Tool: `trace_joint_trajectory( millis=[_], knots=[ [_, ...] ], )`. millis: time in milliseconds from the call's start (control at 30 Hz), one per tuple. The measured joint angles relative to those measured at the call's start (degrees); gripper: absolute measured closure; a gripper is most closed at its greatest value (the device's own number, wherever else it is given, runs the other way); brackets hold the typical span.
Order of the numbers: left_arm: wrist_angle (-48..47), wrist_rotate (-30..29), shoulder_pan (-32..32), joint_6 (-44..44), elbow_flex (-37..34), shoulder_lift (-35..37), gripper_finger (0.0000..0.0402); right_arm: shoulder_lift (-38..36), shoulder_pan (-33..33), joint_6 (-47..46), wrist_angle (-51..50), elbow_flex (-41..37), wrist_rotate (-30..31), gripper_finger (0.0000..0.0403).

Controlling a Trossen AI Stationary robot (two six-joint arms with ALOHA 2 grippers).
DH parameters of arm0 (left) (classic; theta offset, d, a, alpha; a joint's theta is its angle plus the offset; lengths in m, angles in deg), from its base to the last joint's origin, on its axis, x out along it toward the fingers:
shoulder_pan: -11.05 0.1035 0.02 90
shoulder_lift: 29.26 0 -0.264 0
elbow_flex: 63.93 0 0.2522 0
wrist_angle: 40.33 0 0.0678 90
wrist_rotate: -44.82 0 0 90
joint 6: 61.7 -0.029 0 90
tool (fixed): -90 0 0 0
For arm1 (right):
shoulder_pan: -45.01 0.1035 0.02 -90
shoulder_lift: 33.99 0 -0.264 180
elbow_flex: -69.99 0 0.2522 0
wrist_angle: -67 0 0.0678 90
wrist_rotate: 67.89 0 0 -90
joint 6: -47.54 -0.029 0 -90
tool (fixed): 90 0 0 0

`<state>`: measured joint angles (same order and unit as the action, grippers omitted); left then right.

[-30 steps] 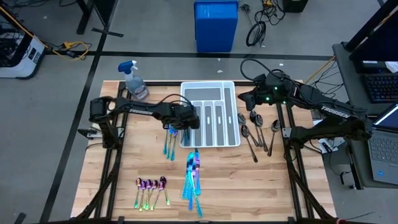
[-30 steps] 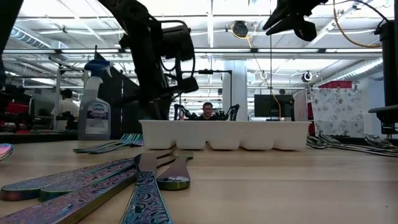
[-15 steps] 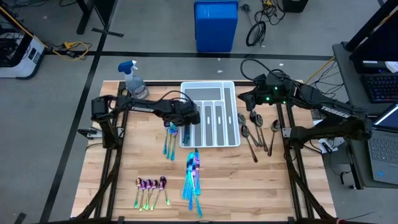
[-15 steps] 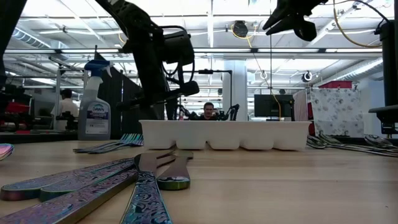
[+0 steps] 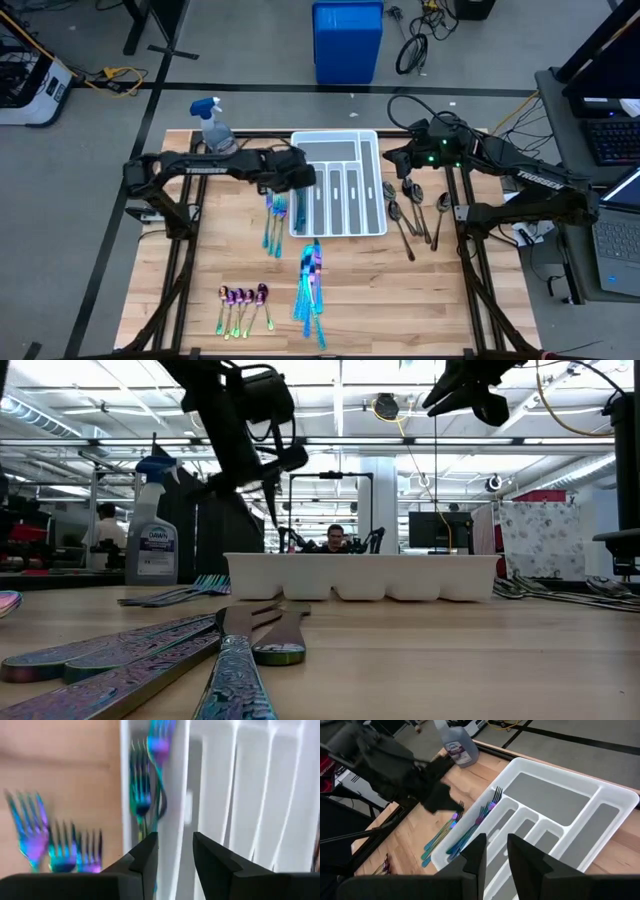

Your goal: Sort silverware

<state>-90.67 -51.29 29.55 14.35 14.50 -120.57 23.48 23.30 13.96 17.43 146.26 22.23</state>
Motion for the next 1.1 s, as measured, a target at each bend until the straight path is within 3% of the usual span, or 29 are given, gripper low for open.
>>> trace_joint_trajectory(
  millis=[100, 333, 567, 700, 1100],
  knots=[
    [2.1, -2.3, 2.9, -1.7, 0.0, -0.1, 0.0294, 0.0, 0.0, 0.4, 0.1, 0.0, 0.0, 0.0341],
    [14.9, -1.5, 11.4, -11.0, 0.0, -2.7, 0.0294, 0.0, 0.0, -0.1, 0.5, 0.0, 0.1, 0.0341],
    [16.8, 5.3, 17.9, -18.1, 0.0, -5.4, 0.0295, 0.0, 0.0, -3.2, 0.6, 0.0, 0.1, 0.0341],
    [16.7, 9.5, 17.9, -20.8, 0.0, -6.4, 0.0295, 0.0, 0.0, -3.7, 0.8, 0.0, 0.1, 0.0341],
    [16.8, 10.5, 14.1, -21.0, 0.0, -9.8, 0.0295, 0.0, 0.0, -4.7, 1.3, 0.0, 1.9, 0.0341]
  ],
)
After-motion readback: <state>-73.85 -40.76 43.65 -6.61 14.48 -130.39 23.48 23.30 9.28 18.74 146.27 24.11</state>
